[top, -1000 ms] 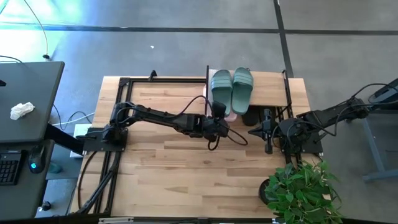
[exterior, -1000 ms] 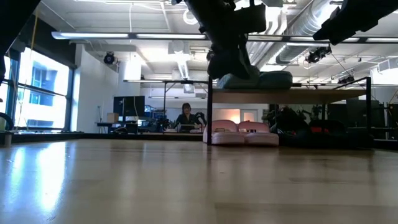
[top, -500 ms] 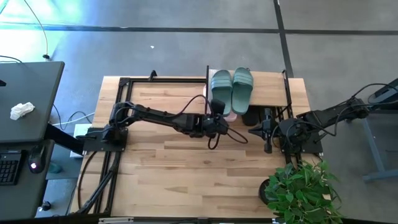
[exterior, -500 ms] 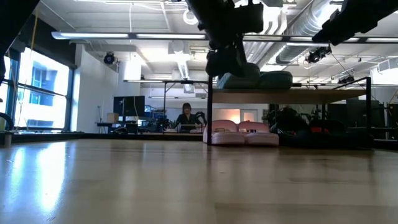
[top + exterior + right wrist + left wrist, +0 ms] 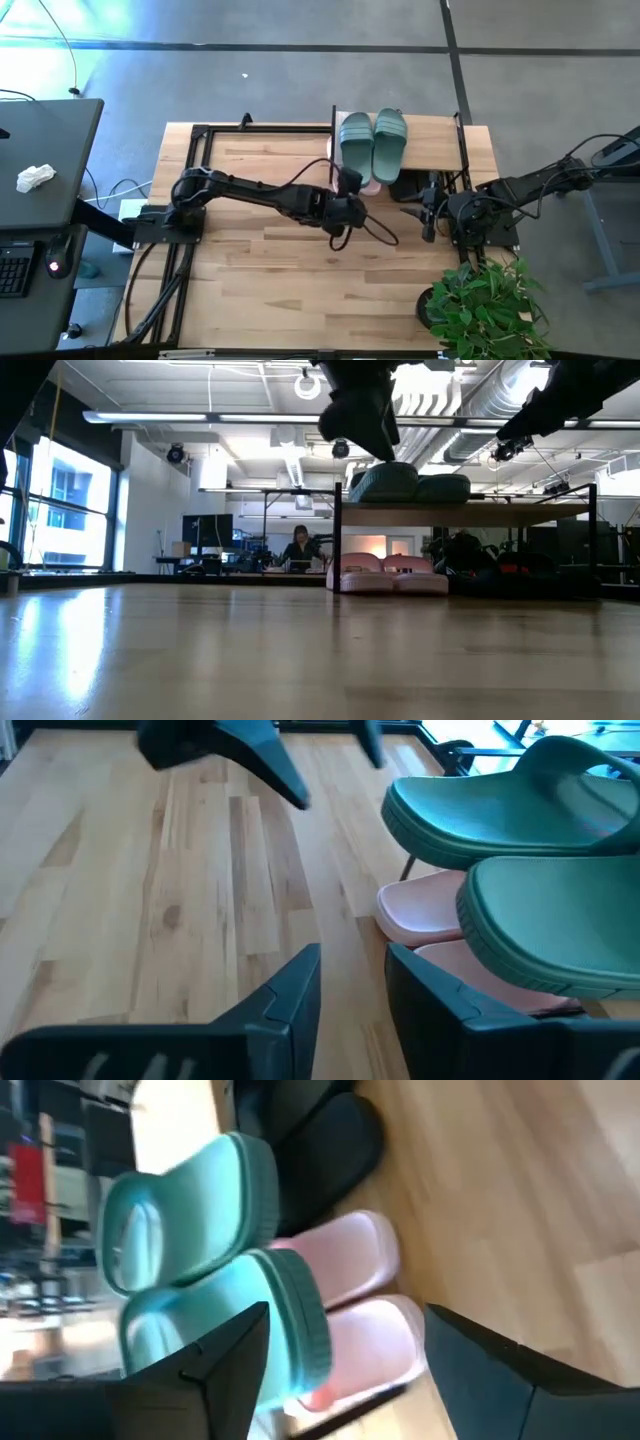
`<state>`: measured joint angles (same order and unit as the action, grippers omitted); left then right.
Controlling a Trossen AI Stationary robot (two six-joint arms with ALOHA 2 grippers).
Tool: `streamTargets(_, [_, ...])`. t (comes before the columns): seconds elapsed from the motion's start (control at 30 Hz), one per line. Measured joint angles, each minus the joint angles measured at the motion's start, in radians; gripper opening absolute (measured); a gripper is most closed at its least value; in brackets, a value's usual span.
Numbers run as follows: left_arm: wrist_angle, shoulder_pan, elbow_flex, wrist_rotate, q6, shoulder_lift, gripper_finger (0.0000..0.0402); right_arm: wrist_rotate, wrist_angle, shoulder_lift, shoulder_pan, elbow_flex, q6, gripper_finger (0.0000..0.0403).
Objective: Pick and place slides into the shelf
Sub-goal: Adjust the light blue slippers on the shelf
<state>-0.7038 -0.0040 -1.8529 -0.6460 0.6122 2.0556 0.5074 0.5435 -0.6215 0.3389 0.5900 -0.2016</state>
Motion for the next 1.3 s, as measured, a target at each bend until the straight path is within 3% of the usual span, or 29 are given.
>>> streamTargets(0.2, [-0.062, -0.002, -0.008, 0.015, -0.061, 0.0, 0.0197, 0.049, 0.017, 0.0, 0.0, 0.0, 0.005, 0.0105])
streamTargets(0.47, [-0.011, 0.004, 0.034, -0.001, -0.071, 0.001, 0.0089, 0.065, 0.036, 0.0, 0.0, 0.0, 0.01, 0.0105])
streamTargets(0.67, [0.019, 0.039, 0.037, 0.048, -0.069, 0.016, 0.001, 0.065, 0.034, 0.0, 0.0, 0.0, 0.0, 0.0105])
streamTargets(0.97, [0.023, 0.076, 0.035, 0.061, -0.076, 0.015, 0.0028, 0.061, 0.036, 0.0, 0.0, 0.0, -0.001, 0.0105])
streamTargets(1.3, [0.051, 0.091, 0.035, 0.082, -0.063, 0.015, 0.0002, 0.061, 0.036, 0.0, 0.0, 0.0, -0.004, 0.0105])
